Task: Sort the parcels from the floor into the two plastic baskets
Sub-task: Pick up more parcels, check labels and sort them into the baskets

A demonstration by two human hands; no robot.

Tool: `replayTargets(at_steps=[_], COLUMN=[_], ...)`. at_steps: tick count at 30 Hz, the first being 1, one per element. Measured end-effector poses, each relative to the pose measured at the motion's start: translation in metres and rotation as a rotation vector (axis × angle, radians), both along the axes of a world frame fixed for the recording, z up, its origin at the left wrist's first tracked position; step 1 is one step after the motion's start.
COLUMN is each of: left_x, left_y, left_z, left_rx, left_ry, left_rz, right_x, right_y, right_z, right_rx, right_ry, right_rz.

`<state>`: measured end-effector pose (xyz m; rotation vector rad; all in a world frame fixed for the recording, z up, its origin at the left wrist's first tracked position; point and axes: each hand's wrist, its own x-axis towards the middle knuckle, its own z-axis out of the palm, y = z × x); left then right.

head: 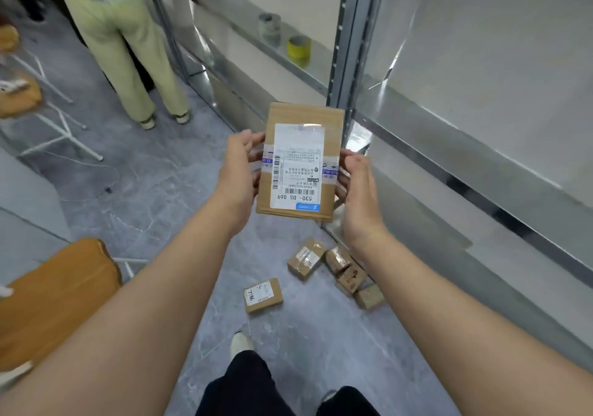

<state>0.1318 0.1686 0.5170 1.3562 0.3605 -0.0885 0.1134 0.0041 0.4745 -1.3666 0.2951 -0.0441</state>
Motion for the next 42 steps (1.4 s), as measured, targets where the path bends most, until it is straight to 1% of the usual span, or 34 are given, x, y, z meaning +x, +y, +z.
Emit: replayTargets(at_steps=[4,11,14,18,21,26,32,37,42], left_x=[-0.012,-0.029,-0.029,-0.024,-0.021,-0.017,-0.025,-0.048,-0.097], left_y=[-0.021,-0.053,-0.055,-0.048,-0.040,-0.022,-0.017,-0.039,-0.070], left_z=[0.056,0.151,0.195,0.246,0.276,0.313,0.343,0.350,0.364], left_rx=[-0.028,-0.106,-0.134,-0.101,-0.087,-0.061,-0.120,-0.201,-0.269], left_ry=[-0.094,-0.305,-0.397,-0.548,-0.626,-0.723,-0.820,-0.795,-0.753], left_rz=[-0.019,-0.138,-0.181,-0.295,-0.355,-0.491,-0.670,-0.842,-0.986], right_x=[-0.017,-0.038,-0.041,-0.038,-0.038,-0.045,-0.074,-0.124,-0.185], right_y=[-0.017,-0.041,-0.043,-0.041,-0.028,-0.005,0.013,0.005,-0.009], right_z=[0.064,0.173,0.219,0.274,0.306,0.338,0.363,0.379,0.397], right_rx=[-0.042,-0.077,-0.133,-0.188,-0.221,-0.266,-0.363,-0.448,-0.460], right_ry=[-0.093,-0.265,-0.330,-0.434,-0.499,-0.541,-0.584,-0.549,-0.542], right_rz=[-0.018,-0.102,-0.149,-0.212,-0.314,-0.451,-0.648,-0.808,-0.952])
